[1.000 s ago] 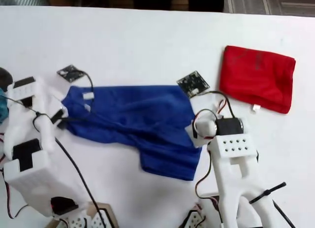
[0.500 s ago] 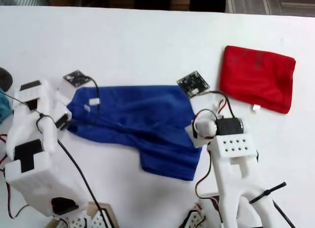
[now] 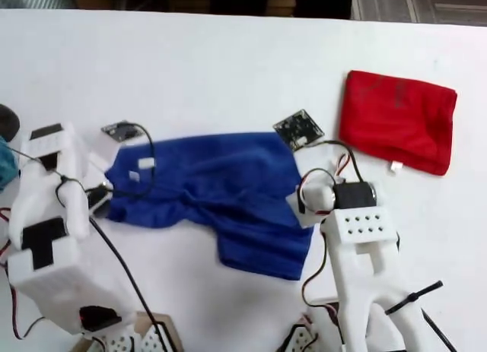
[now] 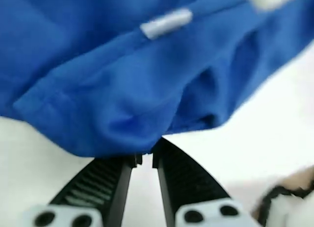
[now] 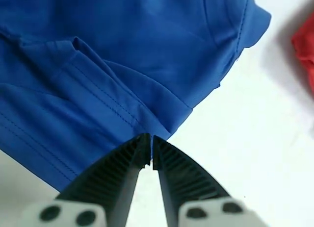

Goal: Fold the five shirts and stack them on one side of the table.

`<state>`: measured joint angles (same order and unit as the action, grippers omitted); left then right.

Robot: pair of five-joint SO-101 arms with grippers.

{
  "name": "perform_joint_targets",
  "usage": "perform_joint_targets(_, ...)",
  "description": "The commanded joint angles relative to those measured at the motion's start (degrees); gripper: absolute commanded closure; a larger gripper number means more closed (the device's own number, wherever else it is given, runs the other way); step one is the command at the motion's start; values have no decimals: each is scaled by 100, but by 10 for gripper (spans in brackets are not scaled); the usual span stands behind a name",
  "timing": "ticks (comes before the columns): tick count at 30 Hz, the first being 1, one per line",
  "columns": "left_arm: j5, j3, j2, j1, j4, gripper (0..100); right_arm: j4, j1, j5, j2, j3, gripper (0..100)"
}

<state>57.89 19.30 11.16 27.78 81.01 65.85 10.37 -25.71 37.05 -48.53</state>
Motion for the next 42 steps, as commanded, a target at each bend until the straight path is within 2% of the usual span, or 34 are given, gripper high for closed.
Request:
perform_joint_targets(1,-62,-4,-668,-53,281,972,-75,-66,26,233,62,978)
perform_joint_targets(4,-62,-4,-747,-35,440,959,-75,-66,26,233,62,978)
perform_joint_targets(10,-26,4,-774,-26,1046,810,-75,-66,26,233,62,978)
perform_joint_targets(14,-44,-268,-791,114,949,801,-75,-66,26,233,62,978)
perform_joint_targets(17,-220,-699,-738,229,422,801,-84,-66,26,233,62,978)
perform_joint_targets(20,-993,-655,-712,255,-774,798,-84,-66,26,233,62,978)
perform_joint_targets(22,-1116,-462,-615,149,-1213,797,-84,-66,26,233,62,978)
perform_joint_targets(29,-1116,-338,0,-44,-1090,800,-84,-66,26,233,62,978)
perform_joint_targets(32,-1275,-488,229,-237,-1407,800,-84,-66,26,233,62,978)
perform_joint_targets(36,-2092,-910,615,-475,-2101,801,-75,-66,18,233,62,978)
perform_joint_targets(42,-3130,-1903,738,-492,-2031,800,-66,-66,18,233,62,978)
